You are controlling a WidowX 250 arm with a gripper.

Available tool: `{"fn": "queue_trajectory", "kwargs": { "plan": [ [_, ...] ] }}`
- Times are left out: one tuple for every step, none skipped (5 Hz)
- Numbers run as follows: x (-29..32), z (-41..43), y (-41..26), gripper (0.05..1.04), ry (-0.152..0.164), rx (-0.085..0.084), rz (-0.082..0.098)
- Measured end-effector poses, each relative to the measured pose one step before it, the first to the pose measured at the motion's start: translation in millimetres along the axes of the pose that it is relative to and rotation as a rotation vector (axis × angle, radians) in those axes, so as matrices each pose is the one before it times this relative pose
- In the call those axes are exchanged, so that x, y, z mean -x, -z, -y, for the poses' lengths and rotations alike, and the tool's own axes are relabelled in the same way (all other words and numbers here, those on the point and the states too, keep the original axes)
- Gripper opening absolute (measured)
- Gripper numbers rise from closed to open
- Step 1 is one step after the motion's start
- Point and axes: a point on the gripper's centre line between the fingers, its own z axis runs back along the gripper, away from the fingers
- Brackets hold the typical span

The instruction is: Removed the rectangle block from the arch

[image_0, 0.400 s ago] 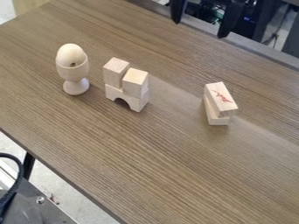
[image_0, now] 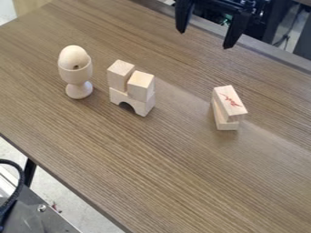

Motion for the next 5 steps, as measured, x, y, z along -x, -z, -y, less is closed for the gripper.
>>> {"fn": "queue_trajectory", "kwargs": {
  "plan": [
    [0.42, 0.82, 0.00, 0.999, -0.0034, 0.0052, -0.0027],
    [-4.96, -17.82, 12.06, 0.999, -0.2213, 0.0575, -0.0730],
    [-22.09, -32.07, 16.48, 0.999, -0.2653, 0.0299, -0.0222],
    [-10.86, -16.45, 10.31, 0.999, -0.2550, 0.0325, -0.0096],
    [-0.41, -8.47, 1.12, 0.999, -0.2620, 0.0232, 0.0269]
  ]
}}
